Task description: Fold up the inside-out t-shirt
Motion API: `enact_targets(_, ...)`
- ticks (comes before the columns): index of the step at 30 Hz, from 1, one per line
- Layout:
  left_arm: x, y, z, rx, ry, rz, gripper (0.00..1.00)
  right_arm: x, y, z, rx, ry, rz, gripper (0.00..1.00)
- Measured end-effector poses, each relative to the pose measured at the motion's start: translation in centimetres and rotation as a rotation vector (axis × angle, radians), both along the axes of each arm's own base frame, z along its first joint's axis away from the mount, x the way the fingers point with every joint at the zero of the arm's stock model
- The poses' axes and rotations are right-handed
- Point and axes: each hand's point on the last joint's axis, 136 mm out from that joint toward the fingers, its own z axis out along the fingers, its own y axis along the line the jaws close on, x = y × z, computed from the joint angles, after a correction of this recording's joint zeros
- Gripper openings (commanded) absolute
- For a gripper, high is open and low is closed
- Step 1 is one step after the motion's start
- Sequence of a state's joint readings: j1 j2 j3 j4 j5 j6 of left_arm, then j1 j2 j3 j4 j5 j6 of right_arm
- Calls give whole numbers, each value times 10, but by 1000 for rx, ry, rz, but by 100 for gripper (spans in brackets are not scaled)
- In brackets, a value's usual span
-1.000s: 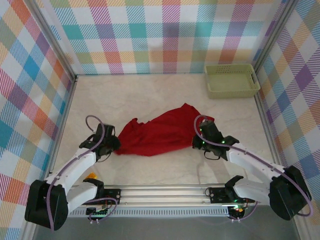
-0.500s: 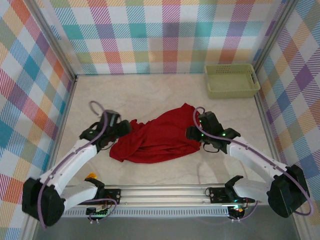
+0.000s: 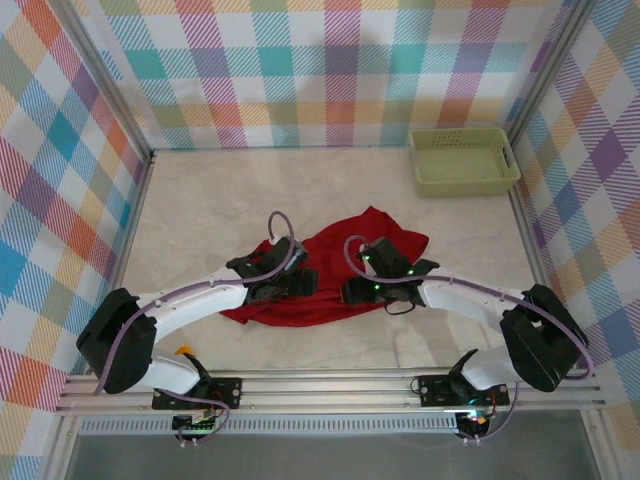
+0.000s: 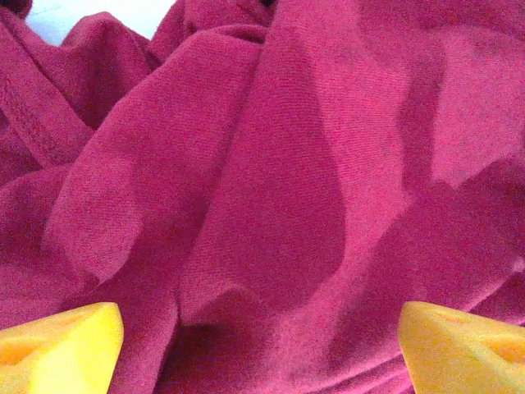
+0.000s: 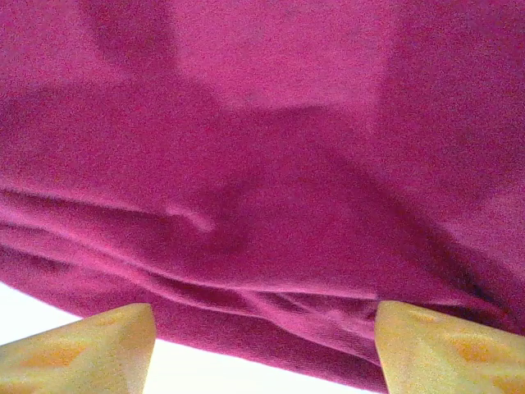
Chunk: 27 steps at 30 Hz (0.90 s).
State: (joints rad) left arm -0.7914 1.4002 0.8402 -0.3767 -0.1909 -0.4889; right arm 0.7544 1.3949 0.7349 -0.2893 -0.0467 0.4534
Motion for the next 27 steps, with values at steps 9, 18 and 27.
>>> enact_targets(9,0,21,0,-12,-27,47,92,-6,12,-22,-157,-101,150,79)
enact_targets(18,3,42,13,-63,-74,111,94,28,16,-10,-262,-236,129,69)
enact_targets(27,1,48,23,-91,-109,121,96,35,21,-24,-314,-236,175,64)
